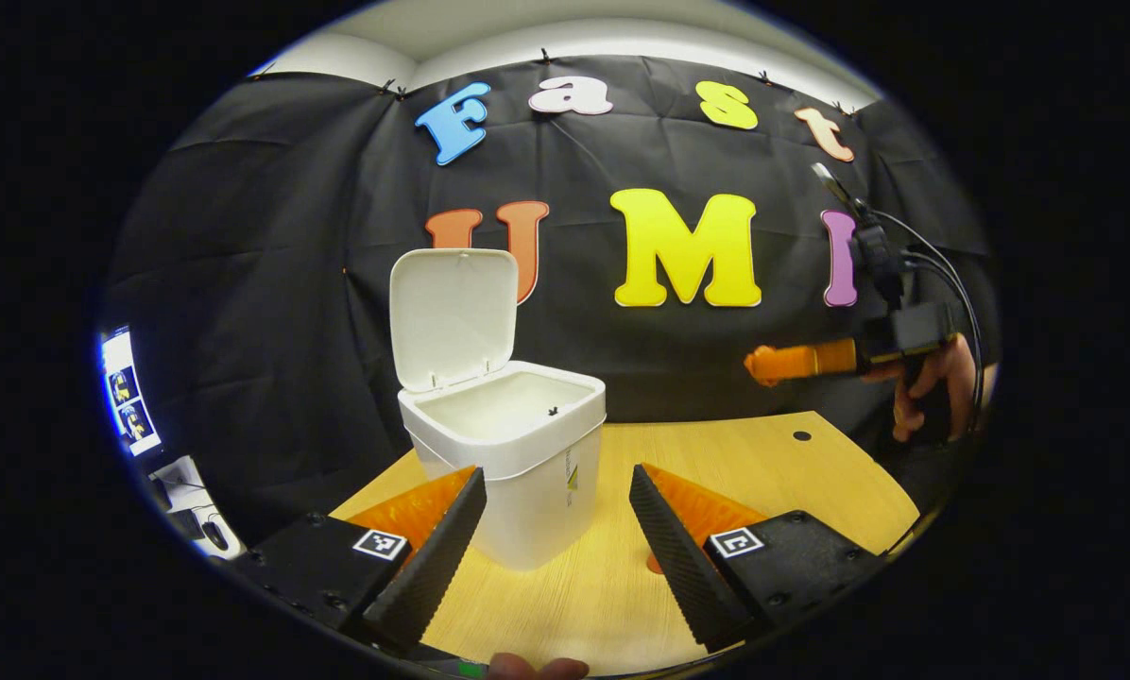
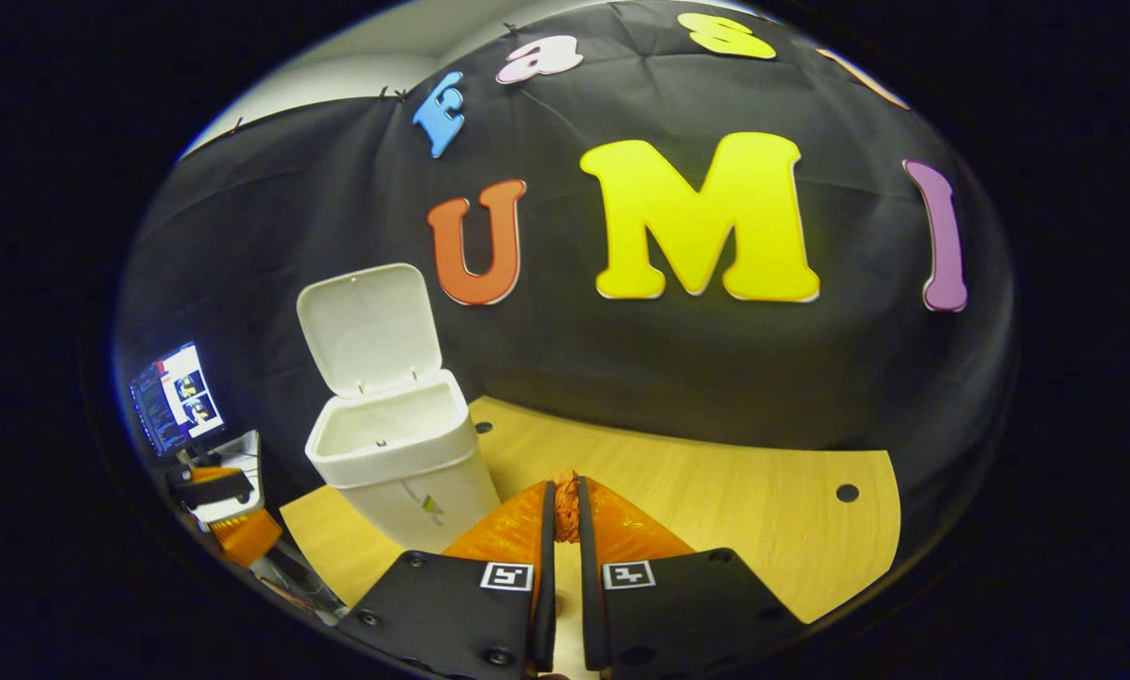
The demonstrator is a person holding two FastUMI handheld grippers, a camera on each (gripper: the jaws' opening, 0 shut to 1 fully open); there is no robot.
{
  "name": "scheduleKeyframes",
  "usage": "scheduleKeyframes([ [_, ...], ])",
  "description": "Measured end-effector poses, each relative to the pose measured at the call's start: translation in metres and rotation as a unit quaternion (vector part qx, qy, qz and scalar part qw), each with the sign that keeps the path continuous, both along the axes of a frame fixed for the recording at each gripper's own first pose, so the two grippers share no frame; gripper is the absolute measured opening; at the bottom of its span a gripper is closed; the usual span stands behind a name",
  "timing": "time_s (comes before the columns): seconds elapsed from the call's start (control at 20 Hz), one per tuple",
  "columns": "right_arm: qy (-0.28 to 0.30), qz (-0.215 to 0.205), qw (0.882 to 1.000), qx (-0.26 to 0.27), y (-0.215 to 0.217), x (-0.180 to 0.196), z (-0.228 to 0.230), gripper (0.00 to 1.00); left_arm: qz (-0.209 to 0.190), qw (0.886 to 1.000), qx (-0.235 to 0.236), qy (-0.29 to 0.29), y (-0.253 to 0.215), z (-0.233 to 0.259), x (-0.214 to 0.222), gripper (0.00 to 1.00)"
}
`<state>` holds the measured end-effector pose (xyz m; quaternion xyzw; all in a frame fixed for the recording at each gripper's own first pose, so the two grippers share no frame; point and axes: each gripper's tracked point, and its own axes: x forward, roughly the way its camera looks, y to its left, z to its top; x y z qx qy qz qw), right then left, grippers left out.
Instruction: Press the lid of the desktop garbage bin to open it, pick up the crumpled paper on the desktop and throw it into the bin, then pick up the pop can on the desktop and drop it into the bin, and finally close the garbage bin lid.
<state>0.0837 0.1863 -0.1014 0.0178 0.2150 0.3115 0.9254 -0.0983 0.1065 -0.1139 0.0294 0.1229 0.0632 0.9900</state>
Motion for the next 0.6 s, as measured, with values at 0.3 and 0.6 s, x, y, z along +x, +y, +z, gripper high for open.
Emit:
scheduleKeyframes([
  [0.3, -0.018, 0.073, 0.997, -0.006, 0.101, 0.003, 0.013, 0.12, 0.008, 0.999, -0.04, -0.005, 0.011, -0.001, -0.012, 1.0],
  [0.6, -0.009, 0.134, 0.991, -0.021, 0.186, -0.003, -0.009, 0.12, 0.039, 0.998, -0.046, -0.016, 0.035, 0.006, -0.023, 1.0],
])
